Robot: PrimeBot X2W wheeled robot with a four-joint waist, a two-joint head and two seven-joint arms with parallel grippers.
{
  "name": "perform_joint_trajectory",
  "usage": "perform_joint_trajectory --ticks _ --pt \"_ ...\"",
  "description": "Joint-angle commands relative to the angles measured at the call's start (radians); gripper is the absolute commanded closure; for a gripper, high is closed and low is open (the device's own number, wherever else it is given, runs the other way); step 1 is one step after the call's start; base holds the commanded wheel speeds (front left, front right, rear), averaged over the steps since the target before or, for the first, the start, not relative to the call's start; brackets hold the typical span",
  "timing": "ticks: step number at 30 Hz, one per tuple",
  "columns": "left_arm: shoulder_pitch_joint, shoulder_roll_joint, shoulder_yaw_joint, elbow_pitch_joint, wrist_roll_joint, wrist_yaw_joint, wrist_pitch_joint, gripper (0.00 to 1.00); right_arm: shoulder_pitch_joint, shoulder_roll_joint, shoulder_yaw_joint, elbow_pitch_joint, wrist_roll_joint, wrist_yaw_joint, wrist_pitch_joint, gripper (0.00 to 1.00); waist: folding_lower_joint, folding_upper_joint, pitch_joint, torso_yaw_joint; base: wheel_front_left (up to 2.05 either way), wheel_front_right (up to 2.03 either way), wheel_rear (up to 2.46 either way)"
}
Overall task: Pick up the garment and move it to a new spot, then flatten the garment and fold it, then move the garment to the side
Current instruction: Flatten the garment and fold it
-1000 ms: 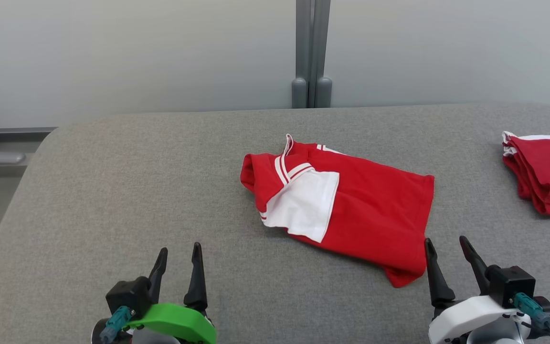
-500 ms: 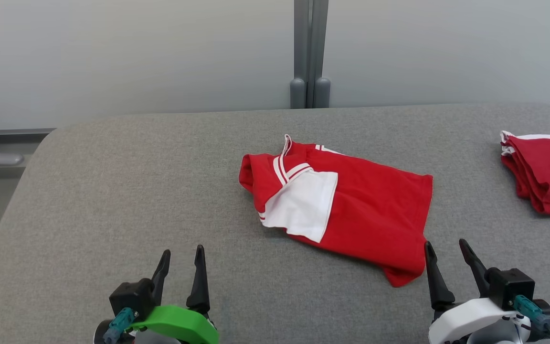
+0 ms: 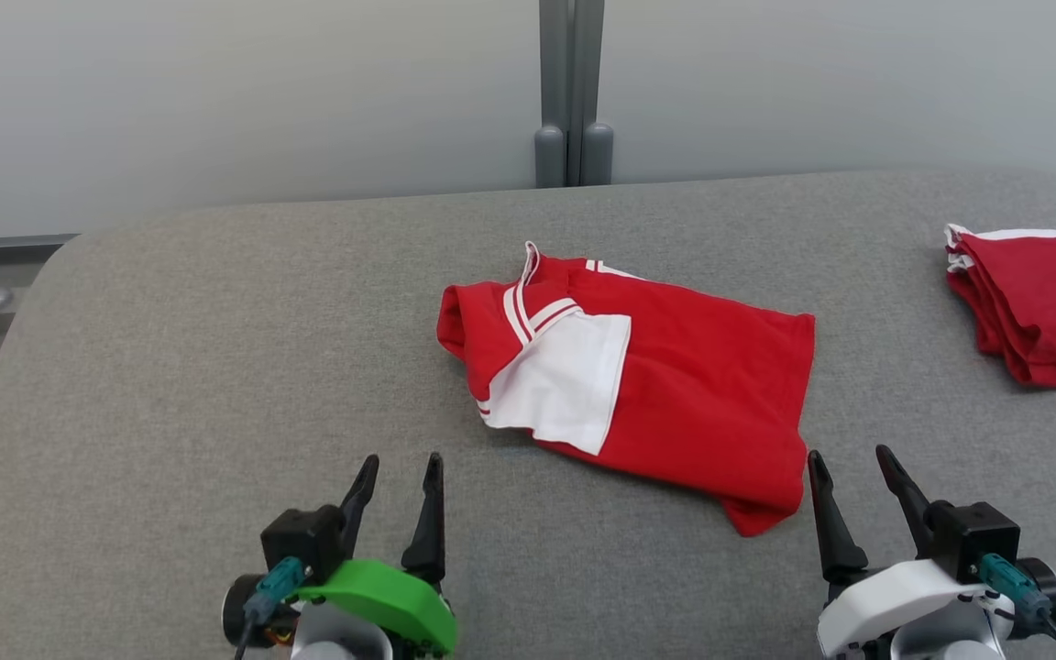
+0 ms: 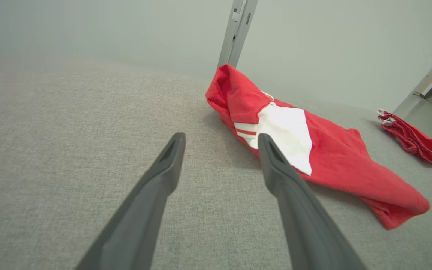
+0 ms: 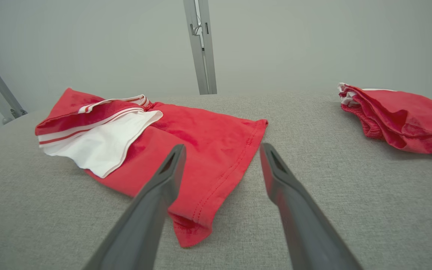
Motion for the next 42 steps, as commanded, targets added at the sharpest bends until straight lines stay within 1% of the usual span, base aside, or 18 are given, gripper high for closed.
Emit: perform_joint_trajectory --ticks 1,7,13,16,18,19,20,21,22,24,27,32,37,42 --pt "-0.039 0.003 -0.014 0.015 -0.006 -0.002 0.003 0.00 -0.018 -0.003 0.002 -0.008 -0.008 -0.002 0.003 0.00 0.0000 0.0000 0.021 -0.020 0.00 0.00 0.00" --pt "-0.158 0.003 -0.080 0.097 -0.034 0.007 0.016 0.00 -0.065 -0.003 0.024 -0.026 -0.015 -0.002 0.009 0.00 0.0000 0.0000 0.087 -0.075 0.00 0.00 0.00" --pt "-0.266 0.003 -0.112 0.209 -0.070 0.016 0.013 0.00 -0.117 -0.003 0.034 -0.032 -0.012 -0.002 0.001 0.00 0.0000 0.0000 0.147 -0.129 0.00 0.00 0.00" --pt "-0.313 0.004 -0.122 0.266 -0.096 0.015 0.007 0.00 -0.131 -0.003 0.031 -0.028 -0.010 -0.002 -0.003 0.00 0.0000 0.0000 0.166 -0.146 0.00 0.00 0.00" --pt "-0.339 0.004 -0.124 0.299 -0.108 0.025 0.004 0.00 -0.136 -0.003 0.025 -0.024 -0.009 -0.002 -0.008 0.00 0.0000 0.0000 0.173 -0.151 0.00 0.00 0.00" --pt "-0.348 0.004 -0.122 0.309 -0.114 0.029 -0.001 0.05 -0.137 -0.003 0.022 -0.021 -0.008 -0.002 -0.009 0.00 0.0000 0.0000 0.175 -0.152 0.00 0.00 0.00" --pt "-0.358 0.004 -0.118 0.318 -0.118 0.033 -0.003 0.59 -0.137 -0.003 0.019 -0.019 -0.008 -0.002 -0.010 0.00 0.0000 0.0000 0.176 -0.151 0.00 0.00 0.00" --pt "-0.364 0.004 -0.115 0.321 -0.121 0.033 -0.004 0.73 -0.137 -0.003 0.016 -0.017 -0.008 -0.002 -0.011 0.00 0.0000 0.0000 0.177 -0.149 0.00 0.00 0.00" --pt "-0.371 0.004 -0.108 0.323 -0.124 0.035 -0.009 1.00 -0.136 -0.003 0.009 -0.014 -0.008 -0.002 -0.014 0.00 0.0000 0.0000 0.177 -0.143 0.00 0.00 0.00" --pt "-0.378 0.004 -0.095 0.315 -0.118 0.039 -0.011 1.00 -0.134 -0.003 -0.003 -0.011 -0.010 -0.002 -0.018 0.00 0.0000 0.0000 0.174 -0.130 0.00 0.00 0.00" --pt "-0.369 0.006 -0.054 0.266 -0.095 0.043 -0.011 1.00 -0.136 -0.003 -0.013 -0.005 -0.012 -0.002 -0.019 0.00 0.0000 0.0000 0.168 -0.111 0.00 0.00 0.00" --pt "-0.314 0.030 0.016 0.190 -0.065 0.040 -0.010 1.00 -0.126 -0.003 -0.018 0.002 -0.011 -0.002 -0.024 0.00 0.0000 0.0000 0.158 -0.075 0.00 0.00 0.00" --pt "-0.307 0.069 0.042 0.211 -0.067 0.033 -0.010 1.00 -0.129 -0.003 -0.013 0.003 -0.011 -0.002 -0.025 0.00 0.0000 0.0000 0.165 -0.064 0.00 0.00 0.00" --pt "-0.352 0.106 0.063 0.274 -0.083 0.025 0.001 1.00 -0.146 -0.003 -0.004 0.000 -0.014 -0.002 -0.026 0.00 0.0000 0.0000 0.186 -0.069 0.00 0.00 0.00"
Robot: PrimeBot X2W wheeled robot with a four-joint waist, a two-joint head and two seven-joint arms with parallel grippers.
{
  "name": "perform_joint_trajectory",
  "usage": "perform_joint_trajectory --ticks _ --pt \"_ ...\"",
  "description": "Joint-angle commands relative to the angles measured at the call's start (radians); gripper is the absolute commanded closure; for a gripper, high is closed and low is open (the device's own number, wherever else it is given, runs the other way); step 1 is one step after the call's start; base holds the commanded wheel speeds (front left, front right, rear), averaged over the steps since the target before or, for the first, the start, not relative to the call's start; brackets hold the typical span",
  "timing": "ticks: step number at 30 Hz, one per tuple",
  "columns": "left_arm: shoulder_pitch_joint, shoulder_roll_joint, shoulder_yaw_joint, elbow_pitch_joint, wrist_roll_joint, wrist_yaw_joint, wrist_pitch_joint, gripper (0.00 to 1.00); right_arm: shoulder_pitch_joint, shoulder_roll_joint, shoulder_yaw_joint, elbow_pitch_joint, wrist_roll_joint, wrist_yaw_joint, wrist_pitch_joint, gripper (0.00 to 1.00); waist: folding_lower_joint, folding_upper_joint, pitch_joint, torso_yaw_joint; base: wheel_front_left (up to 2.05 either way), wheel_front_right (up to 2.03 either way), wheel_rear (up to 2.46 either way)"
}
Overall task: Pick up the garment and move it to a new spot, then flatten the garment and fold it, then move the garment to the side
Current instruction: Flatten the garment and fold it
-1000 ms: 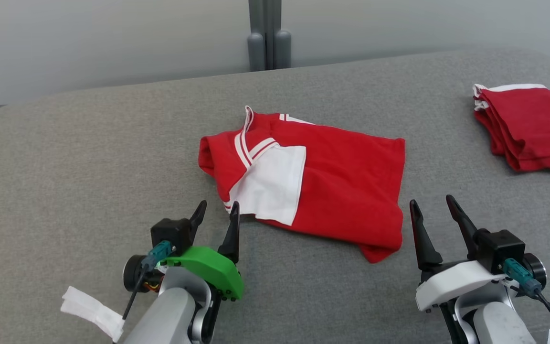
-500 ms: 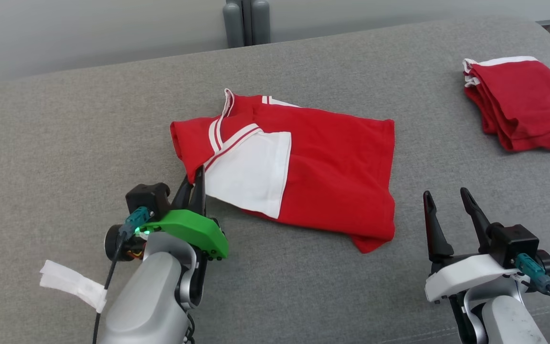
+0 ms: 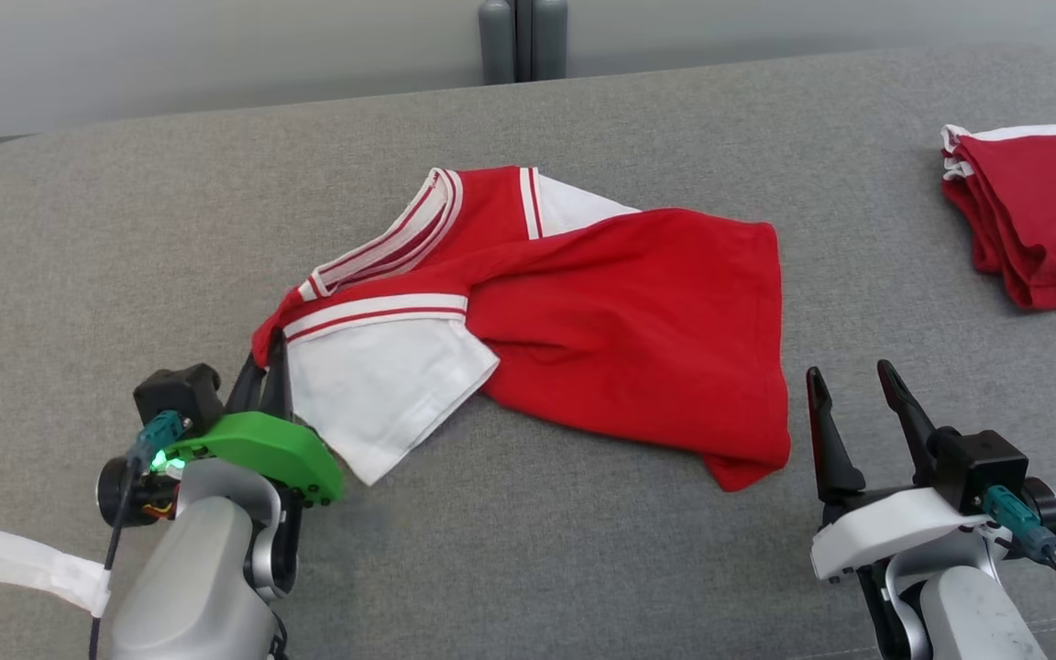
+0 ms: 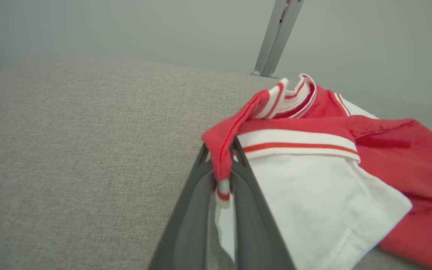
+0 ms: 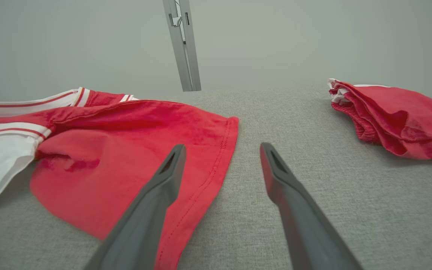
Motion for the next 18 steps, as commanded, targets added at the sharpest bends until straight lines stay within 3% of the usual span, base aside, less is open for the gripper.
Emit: perform_joint_trajectory --ticks 1,3,4,6,12,18 --pt "-0.024 0.012 0.005 0.016 -0.006 -0.007 0.001 1.00 -0.016 -0.003 0.001 -0.001 -0.005 -0.002 -0.006 0.00 0.0000 0.0000 0.010 -0.005 0.00 0.00 0.00" --pt "-0.042 0.016 0.009 0.039 -0.005 -0.011 -0.001 0.78 -0.019 -0.003 0.002 0.000 -0.007 -0.002 -0.006 0.00 0.0000 0.0000 0.016 -0.010 0.00 0.00 0.00" --pt "-0.052 0.015 0.011 0.051 -0.003 -0.013 -0.003 0.62 -0.019 -0.003 0.001 0.000 -0.008 -0.002 -0.007 0.00 0.0000 0.0000 0.019 -0.012 0.00 0.00 0.00" --pt "-0.066 0.010 0.016 0.066 0.003 -0.015 -0.007 0.00 -0.019 -0.002 0.001 -0.002 -0.008 -0.002 -0.006 0.00 0.0000 0.0000 0.023 -0.015 0.00 0.00 0.00" --pt "-0.077 -0.009 0.045 0.059 0.028 -0.012 -0.010 0.00 -0.019 -0.002 -0.004 0.000 -0.012 -0.002 -0.003 0.00 0.0000 0.0000 0.020 -0.013 0.00 0.00 0.00" --pt "0.010 -0.030 0.081 0.002 0.057 -0.021 -0.010 0.00 -0.004 -0.002 -0.013 0.005 -0.012 -0.002 -0.001 0.00 0.0000 0.0000 -0.010 0.011 0.00 0.00 0.00"
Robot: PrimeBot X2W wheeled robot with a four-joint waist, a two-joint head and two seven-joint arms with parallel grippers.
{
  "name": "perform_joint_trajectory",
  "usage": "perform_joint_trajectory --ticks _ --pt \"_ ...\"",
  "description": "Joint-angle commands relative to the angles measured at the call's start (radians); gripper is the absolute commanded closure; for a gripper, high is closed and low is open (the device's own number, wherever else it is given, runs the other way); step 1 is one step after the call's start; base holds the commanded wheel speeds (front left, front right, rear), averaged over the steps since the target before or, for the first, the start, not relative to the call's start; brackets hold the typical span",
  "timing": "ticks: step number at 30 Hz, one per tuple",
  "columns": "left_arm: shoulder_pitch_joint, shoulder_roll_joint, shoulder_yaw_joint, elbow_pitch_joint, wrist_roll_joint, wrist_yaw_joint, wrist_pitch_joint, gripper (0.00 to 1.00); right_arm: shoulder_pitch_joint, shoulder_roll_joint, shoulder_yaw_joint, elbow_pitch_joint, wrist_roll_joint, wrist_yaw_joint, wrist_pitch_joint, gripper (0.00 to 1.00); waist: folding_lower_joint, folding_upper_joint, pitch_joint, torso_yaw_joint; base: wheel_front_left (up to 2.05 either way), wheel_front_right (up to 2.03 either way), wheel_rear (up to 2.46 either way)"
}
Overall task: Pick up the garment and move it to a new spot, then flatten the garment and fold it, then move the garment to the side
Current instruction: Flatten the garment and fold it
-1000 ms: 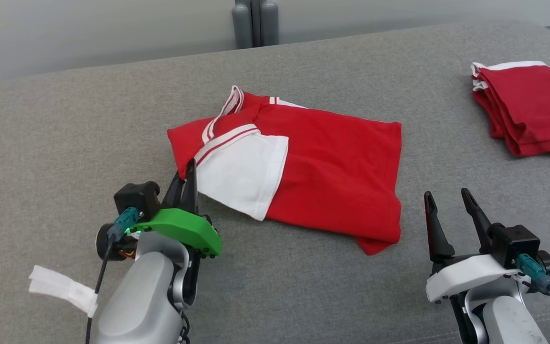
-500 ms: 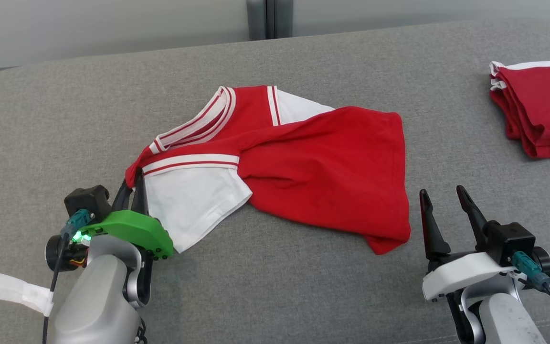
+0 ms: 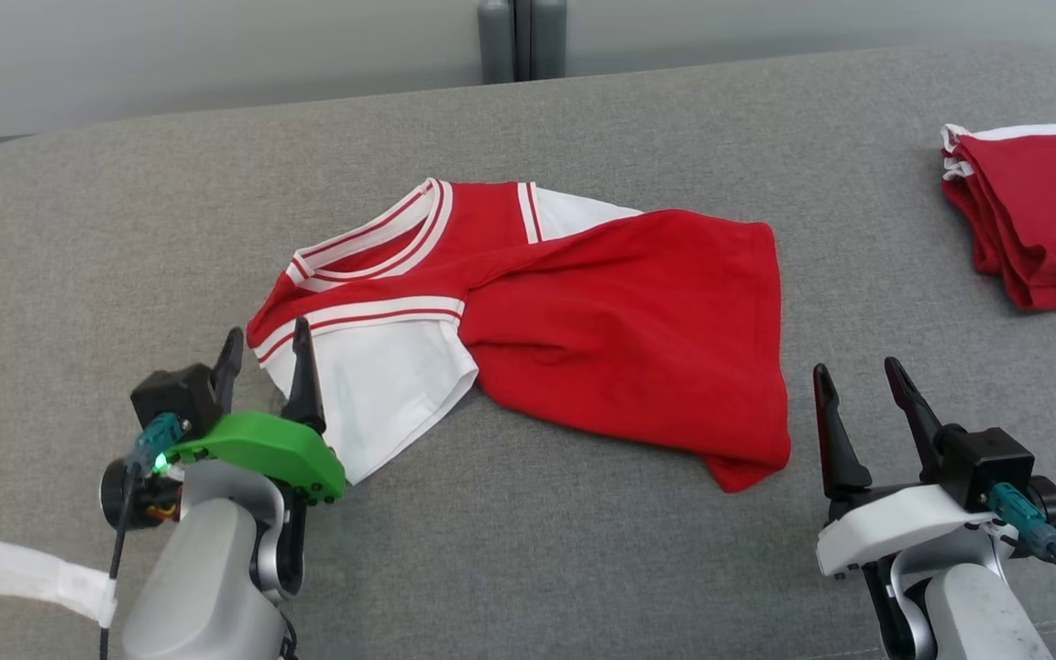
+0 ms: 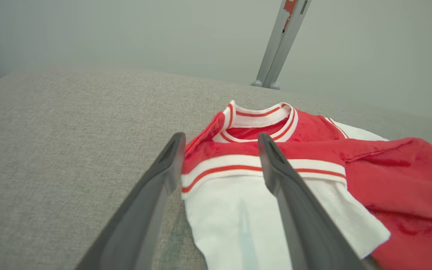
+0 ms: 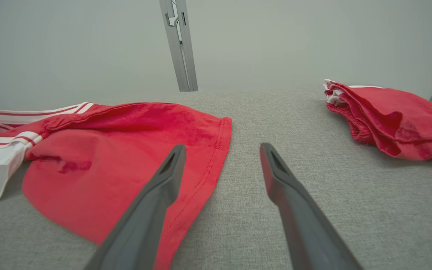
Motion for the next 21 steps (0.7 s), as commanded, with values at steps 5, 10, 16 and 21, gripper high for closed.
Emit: perform_joint_trajectory --ticks 5,10,16,21 --pt "0.109 -0.027 -0.014 0.009 0.012 -0.003 -0.003 0.00 0.022 -0.003 0.000 0.005 -0.005 -0.002 0.000 0.00 0.0000 0.0000 -0.048 0.039 0.00 0.00 0.00" --pt "0.159 -0.049 -0.051 0.038 -0.016 -0.004 0.022 0.00 0.035 -0.003 0.007 0.006 0.000 -0.002 0.004 0.00 0.0000 0.0000 -0.071 0.051 0.00 0.00 0.00" --pt "0.174 -0.059 -0.096 0.066 -0.051 0.010 0.054 0.00 0.042 -0.003 0.026 0.000 0.000 -0.002 0.009 0.00 0.0000 0.0000 -0.080 0.032 0.00 0.00 0.00" --pt "0.177 -0.061 -0.126 0.092 -0.105 0.025 0.072 0.00 0.046 -0.003 0.032 -0.006 -0.003 -0.002 0.012 0.00 0.0000 0.0000 -0.078 0.005 0.00 0.00 0.00"
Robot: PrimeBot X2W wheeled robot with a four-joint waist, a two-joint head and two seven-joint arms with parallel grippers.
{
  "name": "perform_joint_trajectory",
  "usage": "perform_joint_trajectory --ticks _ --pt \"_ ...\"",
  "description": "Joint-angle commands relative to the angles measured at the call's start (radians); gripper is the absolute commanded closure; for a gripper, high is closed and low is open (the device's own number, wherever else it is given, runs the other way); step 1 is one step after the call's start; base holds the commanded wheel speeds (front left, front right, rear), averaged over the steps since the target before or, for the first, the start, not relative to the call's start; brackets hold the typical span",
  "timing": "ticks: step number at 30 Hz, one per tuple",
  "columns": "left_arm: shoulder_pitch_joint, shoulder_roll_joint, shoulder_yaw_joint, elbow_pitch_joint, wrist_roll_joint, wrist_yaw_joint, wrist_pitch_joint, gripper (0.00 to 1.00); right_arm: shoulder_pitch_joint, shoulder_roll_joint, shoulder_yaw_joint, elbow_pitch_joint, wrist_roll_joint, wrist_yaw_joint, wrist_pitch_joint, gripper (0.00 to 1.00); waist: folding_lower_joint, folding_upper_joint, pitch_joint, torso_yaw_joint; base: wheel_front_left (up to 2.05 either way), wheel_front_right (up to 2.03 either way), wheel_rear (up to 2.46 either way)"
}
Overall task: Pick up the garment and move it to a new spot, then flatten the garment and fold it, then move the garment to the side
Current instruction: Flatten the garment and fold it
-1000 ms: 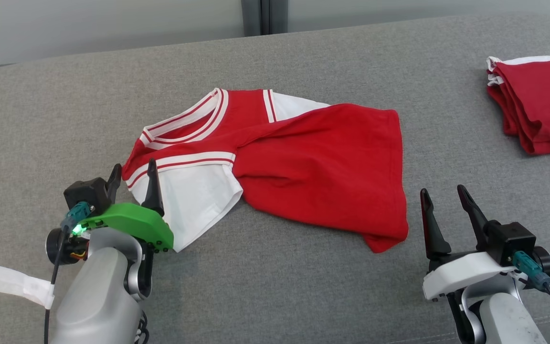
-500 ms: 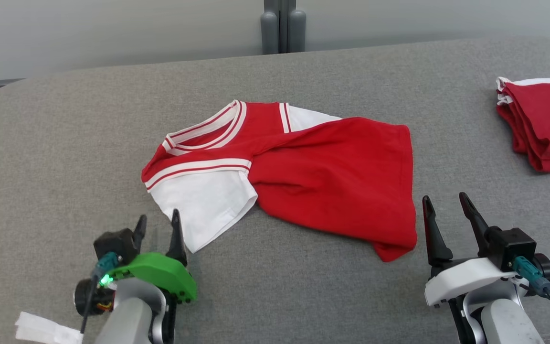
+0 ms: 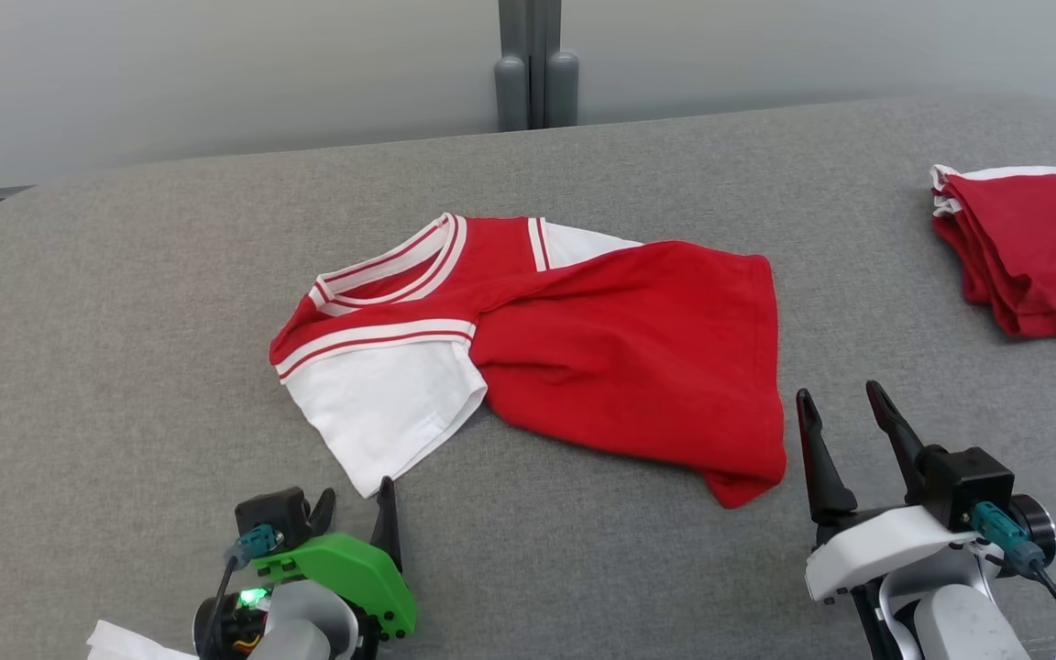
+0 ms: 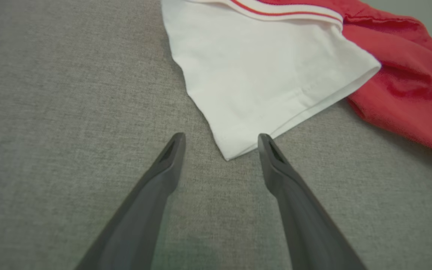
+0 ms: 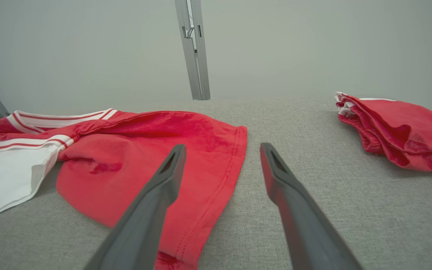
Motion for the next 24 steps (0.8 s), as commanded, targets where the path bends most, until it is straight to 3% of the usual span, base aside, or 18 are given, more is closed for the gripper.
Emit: perform_joint_trajectory --ticks 1,10,24 --pt "0.011 0.002 -0.009 0.004 -0.014 0.009 0.002 0.00 0.014 -0.003 0.002 -0.006 -0.003 -0.002 0.005 0.00 0.0000 -0.0001 0.002 -0.013 0.00 0.00 0.00" --pt "-0.020 0.002 -0.060 0.039 -0.071 0.032 -0.018 0.00 0.016 -0.003 -0.007 -0.009 -0.007 -0.002 0.004 0.00 0.0000 -0.0001 0.004 -0.031 0.00 0.00 0.00" --pt "-0.092 0.002 -0.061 0.075 -0.216 0.003 -0.033 0.00 0.000 -0.003 0.001 -0.016 -0.003 -0.002 0.008 0.00 0.0000 -0.0001 0.023 -0.034 0.00 0.00 0.00"
